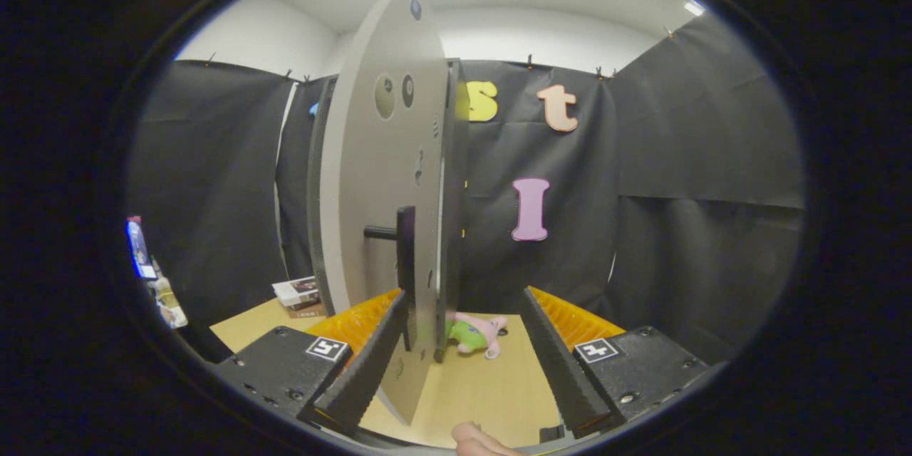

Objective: Open the shoe cabinet door, grab the shoes and put them into the shoe cabinet, then close the shoe cabinet door.

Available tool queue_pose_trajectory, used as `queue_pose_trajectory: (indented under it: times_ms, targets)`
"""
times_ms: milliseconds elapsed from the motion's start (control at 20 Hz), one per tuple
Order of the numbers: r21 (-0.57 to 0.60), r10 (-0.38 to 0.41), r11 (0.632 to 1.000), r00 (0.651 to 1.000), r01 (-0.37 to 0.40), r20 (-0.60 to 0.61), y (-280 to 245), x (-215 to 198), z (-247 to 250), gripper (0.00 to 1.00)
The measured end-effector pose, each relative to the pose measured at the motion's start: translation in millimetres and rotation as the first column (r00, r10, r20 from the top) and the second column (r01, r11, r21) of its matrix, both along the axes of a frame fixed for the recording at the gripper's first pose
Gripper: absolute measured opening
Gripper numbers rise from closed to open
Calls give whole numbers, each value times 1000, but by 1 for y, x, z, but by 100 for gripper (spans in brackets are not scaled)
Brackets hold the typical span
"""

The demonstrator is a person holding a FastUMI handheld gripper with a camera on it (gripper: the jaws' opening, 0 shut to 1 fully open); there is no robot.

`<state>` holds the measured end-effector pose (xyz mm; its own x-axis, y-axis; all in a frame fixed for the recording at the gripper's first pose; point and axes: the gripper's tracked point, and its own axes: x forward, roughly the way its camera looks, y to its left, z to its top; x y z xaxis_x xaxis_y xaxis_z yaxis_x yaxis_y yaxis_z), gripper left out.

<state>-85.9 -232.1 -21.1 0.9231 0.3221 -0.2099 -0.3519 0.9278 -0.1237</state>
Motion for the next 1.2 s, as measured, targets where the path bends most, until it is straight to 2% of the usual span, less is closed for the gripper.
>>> queue_pose_trajectory:
  times_ms: [50,100,200,300,500,950,1200]
  targets:
    - [-15,6,1000,1000,-7,-14,9,-2,-6,99]
    - [-49,-36,998,999,36,-4,5,2,-7,98]
    - [-84,-62,994,997,66,45,5,3,-1,95]
    - [-78,-75,994,996,78,38,7,-2,-2,94]
    - [-50,-69,996,997,70,22,25,-7,-7,93]
    - [34,23,999,999,-22,-46,114,-12,-22,93]
    - [4,-5,1000,999,5,-35,146,-3,-31,93]
